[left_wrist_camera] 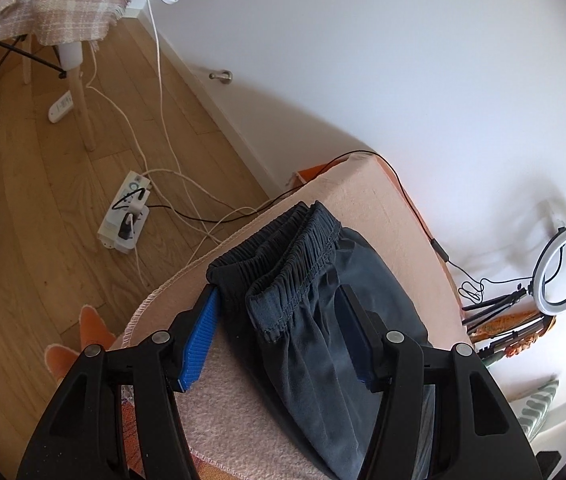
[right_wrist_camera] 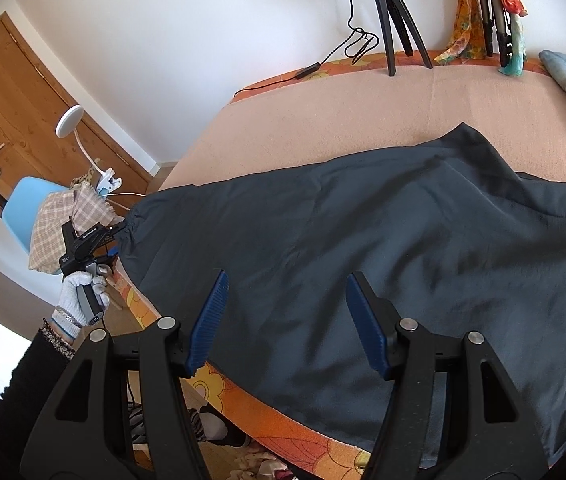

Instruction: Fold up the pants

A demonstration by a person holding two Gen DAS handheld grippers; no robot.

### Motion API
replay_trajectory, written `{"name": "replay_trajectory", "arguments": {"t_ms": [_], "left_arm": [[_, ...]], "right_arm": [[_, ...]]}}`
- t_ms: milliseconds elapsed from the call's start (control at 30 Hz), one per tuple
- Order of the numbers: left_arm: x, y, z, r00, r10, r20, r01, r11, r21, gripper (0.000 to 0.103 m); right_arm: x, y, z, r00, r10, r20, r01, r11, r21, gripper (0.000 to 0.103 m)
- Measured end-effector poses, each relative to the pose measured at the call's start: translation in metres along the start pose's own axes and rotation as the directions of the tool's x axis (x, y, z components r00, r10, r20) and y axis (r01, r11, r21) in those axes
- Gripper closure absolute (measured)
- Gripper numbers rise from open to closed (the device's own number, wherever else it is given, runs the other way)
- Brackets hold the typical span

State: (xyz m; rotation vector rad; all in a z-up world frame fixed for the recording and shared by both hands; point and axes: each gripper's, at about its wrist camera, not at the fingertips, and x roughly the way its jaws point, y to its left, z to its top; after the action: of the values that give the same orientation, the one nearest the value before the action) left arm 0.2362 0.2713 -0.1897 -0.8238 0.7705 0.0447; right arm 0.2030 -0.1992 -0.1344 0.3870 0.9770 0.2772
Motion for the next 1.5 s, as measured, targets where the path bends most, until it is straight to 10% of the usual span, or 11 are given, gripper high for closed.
{"name": "replay_trajectory", "arguments": {"t_ms": [167, 267, 733, 933, 1333, 1500], "left_arm": [[-0.005, 0.010, 0.004, 1.000, -0.005, 0.006, 0.005, 0.998, -0.059, 0.045], [-0.001, 0.003, 0.005, 0.993, 0.114, 0.009, -0.114, 0.993, -0.016, 0.044], [0.013, -0.021, -0.002, 0.971, 0.230, 0.057, -0.237, 0.956, 0.171, 0.044], [0.012, -0.039, -0.008, 0.954, 0.272, 0.127, -0.299, 0.899, 0.320, 0.073], [-0.005, -0.048, -0.004, 0.989, 0.081, 0.122, -0.113, 0.954, 0.277, 0.086], [-0.020, -0.096, -0.020, 0.988, 0.010, 0.154, -0.073, 0.911, 0.407, 0.086]], "right_arm": [[-0.005, -0.002, -0.002, 1.000, -0.013, 0.005, 0.013, 1.000, -0.005, 0.039], [-0.008, -0.007, -0.002, 1.000, 0.009, 0.005, -0.009, 1.000, 0.020, 0.039], [-0.005, -0.021, -0.001, 1.000, -0.001, -0.017, 0.002, 0.998, 0.065, 0.039], [-0.004, -0.020, -0.001, 1.000, -0.004, -0.017, 0.005, 0.998, 0.061, 0.038], [-0.011, -0.025, 0.001, 1.000, 0.002, 0.009, -0.002, 0.996, 0.085, 0.038], [-0.013, -0.028, 0.001, 1.000, 0.018, 0.012, -0.019, 0.995, 0.102, 0.038]]}}
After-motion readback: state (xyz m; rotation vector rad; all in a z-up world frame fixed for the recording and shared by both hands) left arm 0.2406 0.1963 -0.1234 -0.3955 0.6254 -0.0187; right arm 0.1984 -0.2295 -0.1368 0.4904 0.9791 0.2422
